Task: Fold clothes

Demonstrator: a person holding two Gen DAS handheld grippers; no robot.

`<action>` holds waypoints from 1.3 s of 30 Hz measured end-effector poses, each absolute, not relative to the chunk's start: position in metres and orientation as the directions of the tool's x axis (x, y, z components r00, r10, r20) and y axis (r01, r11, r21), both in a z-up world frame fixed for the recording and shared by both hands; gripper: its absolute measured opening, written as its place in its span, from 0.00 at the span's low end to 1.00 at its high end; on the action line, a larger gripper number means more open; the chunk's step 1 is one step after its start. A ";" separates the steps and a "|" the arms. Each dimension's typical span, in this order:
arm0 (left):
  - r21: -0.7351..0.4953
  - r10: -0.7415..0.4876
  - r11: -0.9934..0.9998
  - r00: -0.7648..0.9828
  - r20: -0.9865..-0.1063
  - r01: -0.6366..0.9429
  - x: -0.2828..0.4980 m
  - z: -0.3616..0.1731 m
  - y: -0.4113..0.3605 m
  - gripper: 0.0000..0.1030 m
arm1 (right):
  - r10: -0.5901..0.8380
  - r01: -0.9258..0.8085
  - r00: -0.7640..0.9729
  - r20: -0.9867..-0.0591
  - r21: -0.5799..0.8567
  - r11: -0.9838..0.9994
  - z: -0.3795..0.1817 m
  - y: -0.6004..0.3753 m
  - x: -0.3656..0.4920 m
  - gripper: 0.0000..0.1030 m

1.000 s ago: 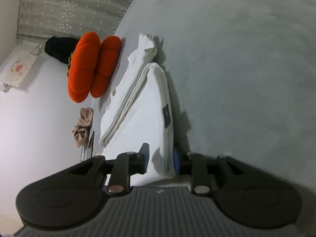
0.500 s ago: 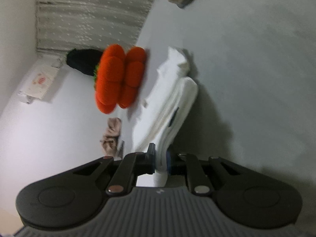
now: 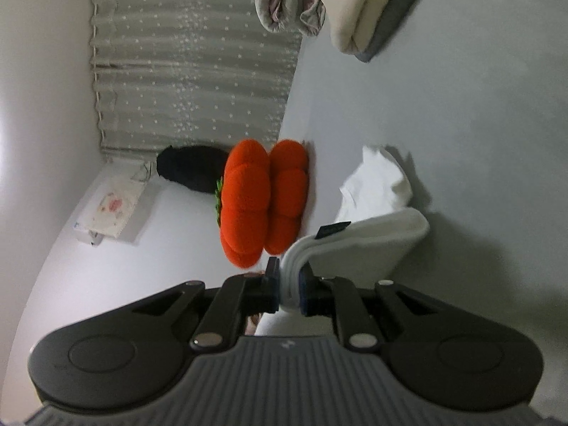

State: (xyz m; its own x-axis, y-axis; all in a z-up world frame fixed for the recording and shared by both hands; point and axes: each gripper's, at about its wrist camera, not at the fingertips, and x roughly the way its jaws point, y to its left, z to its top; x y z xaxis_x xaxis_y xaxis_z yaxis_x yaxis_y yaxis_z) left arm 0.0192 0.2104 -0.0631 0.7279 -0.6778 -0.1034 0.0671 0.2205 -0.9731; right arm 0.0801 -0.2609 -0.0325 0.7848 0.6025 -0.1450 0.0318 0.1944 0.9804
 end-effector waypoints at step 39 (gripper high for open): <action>-0.653 -0.250 0.754 0.885 -0.393 -0.077 0.103 -0.068 0.194 0.58 | 0.315 0.054 0.907 -0.280 0.819 0.572 -0.044 -0.250 0.139 0.49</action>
State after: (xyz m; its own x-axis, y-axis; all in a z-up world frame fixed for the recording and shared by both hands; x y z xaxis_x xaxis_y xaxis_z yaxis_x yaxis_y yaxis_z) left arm 0.1035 0.1942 -0.0679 0.8851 -0.2499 -0.3927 -0.0769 0.7536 -0.6528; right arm 0.1395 -0.2501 -0.0437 0.9067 0.3154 -0.2801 0.0540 0.5718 0.8186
